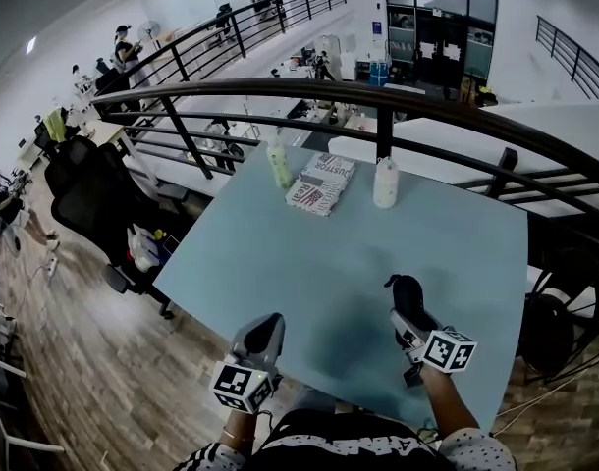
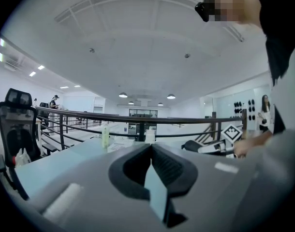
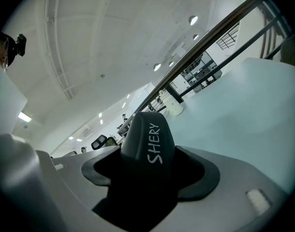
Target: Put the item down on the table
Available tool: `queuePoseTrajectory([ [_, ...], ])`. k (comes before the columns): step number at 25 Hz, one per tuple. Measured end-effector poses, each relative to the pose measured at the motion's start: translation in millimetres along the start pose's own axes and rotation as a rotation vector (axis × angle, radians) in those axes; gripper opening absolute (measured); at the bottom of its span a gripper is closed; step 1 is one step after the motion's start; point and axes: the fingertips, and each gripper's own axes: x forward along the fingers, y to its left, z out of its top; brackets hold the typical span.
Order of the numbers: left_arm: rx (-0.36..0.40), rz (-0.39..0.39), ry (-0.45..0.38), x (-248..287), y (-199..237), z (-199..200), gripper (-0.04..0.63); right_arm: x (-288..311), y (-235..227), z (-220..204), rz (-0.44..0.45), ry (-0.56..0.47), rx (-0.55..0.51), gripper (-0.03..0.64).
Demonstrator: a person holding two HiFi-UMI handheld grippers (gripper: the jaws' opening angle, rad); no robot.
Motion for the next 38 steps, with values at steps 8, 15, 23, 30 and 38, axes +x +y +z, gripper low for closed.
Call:
queuePoseTrajectory([
  [8,-0.001,-0.016,0.018,12.0,0.9,-2.7,0.000,11.6,-24.5,-11.0,-0.062,0.045,-0.042,0.357],
  [15,0.006,-0.008,0.024,15.0,8.9,-2.8,0.000,22.0,-41.3,-21.6,-0.113,0.088,-0.087,0.357],
  [23,0.007,0.000,0.032,18.6,16.0,-3.8,0.000,30.2,-56.5,-29.9,-0.166,0.132,-0.158,0.357],
  [30,-0.002,-0.001,0.036,22.6,20.3,-3.1,0.000,35.0,-60.1,-35.3,-0.211,0.182,-0.281,0.357],
  [38,0.003,-0.008,0.046,25.0,20.1,-5.5,0.000,36.5,-67.1,-42.5,-0.252,0.238,-0.398,0.357],
])
